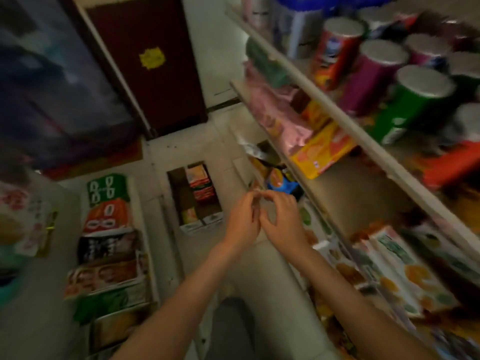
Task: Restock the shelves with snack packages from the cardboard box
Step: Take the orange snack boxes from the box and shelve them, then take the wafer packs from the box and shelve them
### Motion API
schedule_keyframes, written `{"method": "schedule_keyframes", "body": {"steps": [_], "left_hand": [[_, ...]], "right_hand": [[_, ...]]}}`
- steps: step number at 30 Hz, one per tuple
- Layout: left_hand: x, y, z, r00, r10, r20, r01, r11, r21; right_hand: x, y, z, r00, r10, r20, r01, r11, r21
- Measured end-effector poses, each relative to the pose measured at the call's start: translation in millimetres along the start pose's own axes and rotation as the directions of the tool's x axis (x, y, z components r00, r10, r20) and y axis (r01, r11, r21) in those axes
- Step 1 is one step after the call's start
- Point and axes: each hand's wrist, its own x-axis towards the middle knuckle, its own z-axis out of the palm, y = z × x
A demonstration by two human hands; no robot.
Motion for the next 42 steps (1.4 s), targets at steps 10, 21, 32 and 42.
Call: {"method": "schedule_keyframes", "body": {"steps": [10,21,32,42], "left_hand": [[119,-144,-66,0.928,-0.371,0.014,0.37,0.928,0.049],[215,-415,-20,0.495,-0.862,-0.11,0.823,0.506,-0.257],[239,-687,85,0.196,-0.976,-0.093,0.889,0.217,-0.404],[237,-756,116,0.144,-0.986,-0.079,0.919,0.163,-0.359]], "right_hand": [[147,37,160,0.888,0.212,0.408,-0.215,0.976,-0.039],[247,170,411,0.547,0.428,0.719,-0.577,0.815,-0.047],[237,331,686,0.277,0.624,0.731,-0.804,0.567,-0.179],[208,374,795,0.116,0.585,0.803,-0.87,0.45,-0.202]]}}
